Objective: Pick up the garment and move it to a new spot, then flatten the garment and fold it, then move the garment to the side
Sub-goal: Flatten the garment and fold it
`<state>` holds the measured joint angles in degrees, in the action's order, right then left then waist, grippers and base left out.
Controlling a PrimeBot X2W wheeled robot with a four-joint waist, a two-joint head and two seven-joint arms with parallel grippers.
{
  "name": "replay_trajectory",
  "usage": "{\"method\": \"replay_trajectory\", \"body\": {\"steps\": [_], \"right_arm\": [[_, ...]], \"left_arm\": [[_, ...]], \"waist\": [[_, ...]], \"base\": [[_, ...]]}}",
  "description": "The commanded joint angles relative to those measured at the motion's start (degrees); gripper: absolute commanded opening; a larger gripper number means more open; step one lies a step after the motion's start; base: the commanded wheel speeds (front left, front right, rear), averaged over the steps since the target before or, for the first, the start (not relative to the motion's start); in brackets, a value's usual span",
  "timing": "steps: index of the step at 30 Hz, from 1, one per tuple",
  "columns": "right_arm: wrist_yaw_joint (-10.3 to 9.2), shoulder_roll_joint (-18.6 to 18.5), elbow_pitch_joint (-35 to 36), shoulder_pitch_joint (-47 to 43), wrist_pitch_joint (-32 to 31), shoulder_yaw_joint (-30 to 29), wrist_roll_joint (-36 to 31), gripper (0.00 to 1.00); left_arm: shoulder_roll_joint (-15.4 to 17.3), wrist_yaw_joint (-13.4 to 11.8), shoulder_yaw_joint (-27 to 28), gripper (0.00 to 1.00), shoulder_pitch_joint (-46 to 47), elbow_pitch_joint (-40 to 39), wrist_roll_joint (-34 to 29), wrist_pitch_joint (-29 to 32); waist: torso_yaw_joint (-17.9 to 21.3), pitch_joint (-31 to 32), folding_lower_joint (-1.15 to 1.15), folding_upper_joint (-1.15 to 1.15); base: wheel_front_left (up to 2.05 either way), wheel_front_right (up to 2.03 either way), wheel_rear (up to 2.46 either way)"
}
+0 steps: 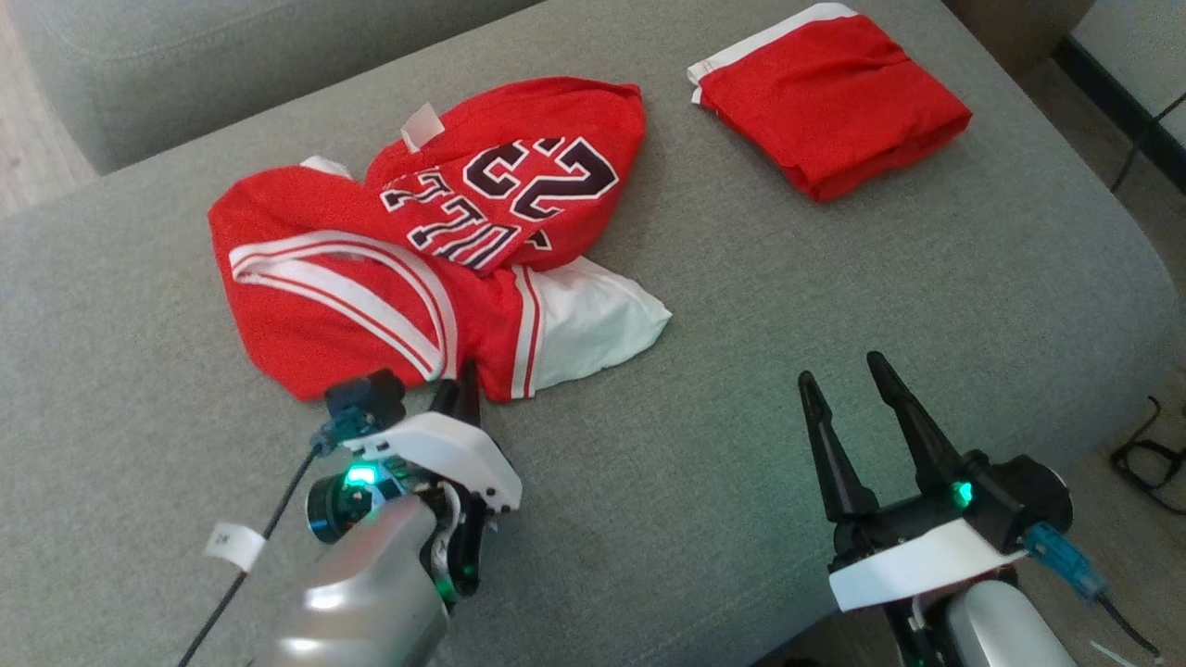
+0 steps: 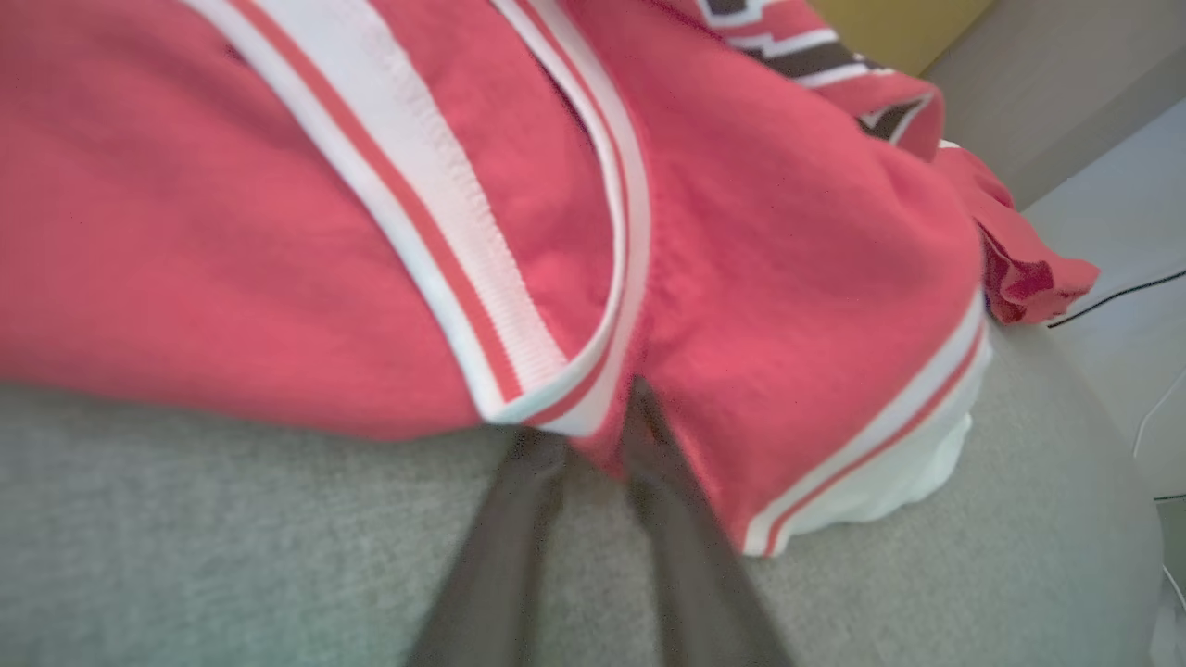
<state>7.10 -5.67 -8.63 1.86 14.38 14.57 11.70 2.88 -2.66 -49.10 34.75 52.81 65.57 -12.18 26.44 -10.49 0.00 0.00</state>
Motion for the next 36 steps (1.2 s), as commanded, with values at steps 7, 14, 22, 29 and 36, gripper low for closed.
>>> {"method": "replay_trajectory", "body": {"steps": [7,14,22,29,36], "right_arm": [[0.39,0.3,0.9,-0.2,0.6,0.0,-0.1,1.00],[0.39,1.0,0.5,-1.5,0.6,0.2,0.1,1.00],[0.39,1.6,-0.1,-3.7,0.6,0.3,-0.1,1.00],[0.39,1.5,0.5,-5.3,0.6,-1.8,-0.2,1.00],[0.39,1.6,1.4,-6.5,0.6,-2.7,-0.3,1.00]], "left_arm": [[0.0,2.3,-5.3,0.00,1.6,-3.2,2.3,-1.3],[0.0,2.5,-9.1,0.00,14.0,-9.4,-0.9,-2.1],[2.1,5.5,-5.0,0.00,35.0,-8.6,-2.2,0.9],[6.3,6.3,-1.6,0.00,41.9,-9.0,-1.3,2.0],[15.4,5.4,-2.0,0.00,28.0,-9.9,2.4,6.7]], "waist": [[-0.7,3.6,0.00,0.00],[-1.4,7.9,0.00,0.00],[-2.9,12.1,0.00,0.00],[-6.6,14.2,0.00,0.00],[-11.4,13.9,0.00,0.00]], "base": [[0.00,0.00,0.00],[0.00,0.00,0.00],[0.00,0.00,0.00],[0.00,0.00,0.00],[0.00,0.00,0.00]]}}
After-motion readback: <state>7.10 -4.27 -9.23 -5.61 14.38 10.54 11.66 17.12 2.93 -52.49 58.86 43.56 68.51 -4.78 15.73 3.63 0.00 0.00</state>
